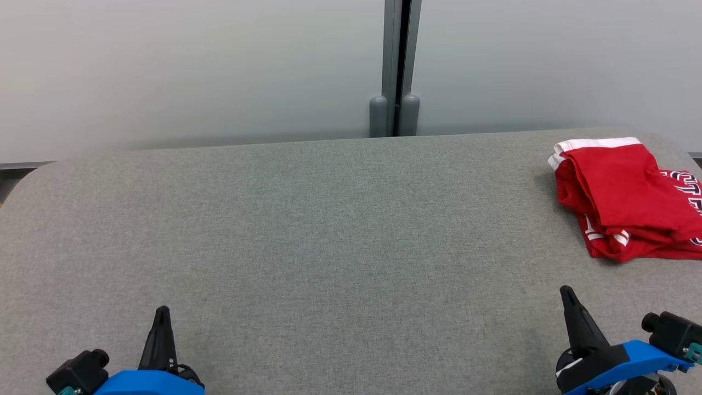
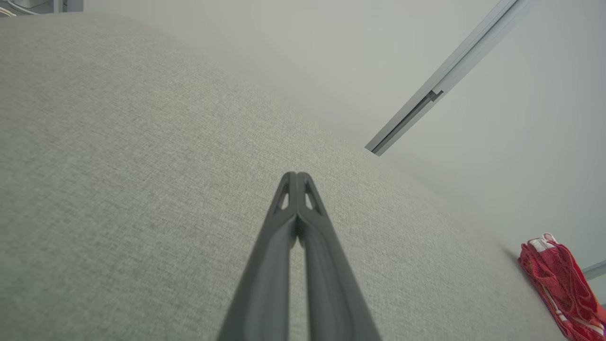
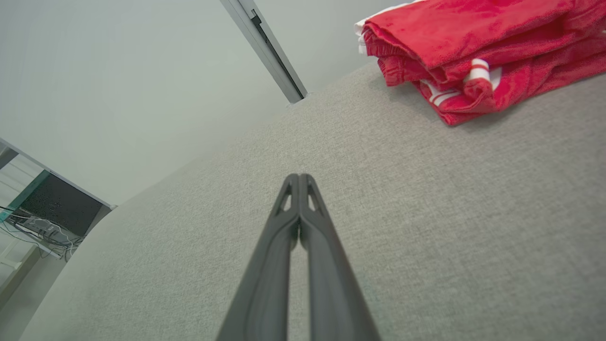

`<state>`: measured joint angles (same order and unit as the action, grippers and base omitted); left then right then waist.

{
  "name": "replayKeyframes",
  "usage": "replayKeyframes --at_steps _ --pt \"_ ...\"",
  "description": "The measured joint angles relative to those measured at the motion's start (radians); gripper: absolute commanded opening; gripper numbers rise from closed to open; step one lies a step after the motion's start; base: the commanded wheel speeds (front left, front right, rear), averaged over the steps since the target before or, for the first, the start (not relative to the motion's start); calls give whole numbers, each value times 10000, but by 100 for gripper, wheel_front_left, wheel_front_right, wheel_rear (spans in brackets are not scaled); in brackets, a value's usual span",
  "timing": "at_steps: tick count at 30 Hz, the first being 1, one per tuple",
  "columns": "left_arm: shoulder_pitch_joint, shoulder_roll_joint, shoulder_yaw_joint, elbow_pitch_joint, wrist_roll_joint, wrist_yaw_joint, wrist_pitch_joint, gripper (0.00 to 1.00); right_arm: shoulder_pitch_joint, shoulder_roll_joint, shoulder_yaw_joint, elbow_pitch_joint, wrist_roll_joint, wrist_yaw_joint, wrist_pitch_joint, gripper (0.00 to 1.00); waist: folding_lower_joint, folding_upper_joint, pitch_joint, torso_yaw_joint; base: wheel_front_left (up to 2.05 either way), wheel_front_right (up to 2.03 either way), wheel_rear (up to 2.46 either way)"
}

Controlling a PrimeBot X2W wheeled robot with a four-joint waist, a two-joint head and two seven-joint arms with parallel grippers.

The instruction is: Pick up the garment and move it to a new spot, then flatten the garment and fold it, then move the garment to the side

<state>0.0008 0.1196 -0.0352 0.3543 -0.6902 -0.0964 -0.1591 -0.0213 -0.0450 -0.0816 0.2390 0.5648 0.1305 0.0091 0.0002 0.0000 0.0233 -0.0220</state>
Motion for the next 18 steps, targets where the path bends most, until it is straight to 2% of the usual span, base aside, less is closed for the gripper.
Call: replayKeyframes --at_steps 18 --pt "-251 -171 360 -261 -2276 -73 662 0 -180 -2 -75 4 2589 0 253 0 0 0 -34 38 0 0 0"
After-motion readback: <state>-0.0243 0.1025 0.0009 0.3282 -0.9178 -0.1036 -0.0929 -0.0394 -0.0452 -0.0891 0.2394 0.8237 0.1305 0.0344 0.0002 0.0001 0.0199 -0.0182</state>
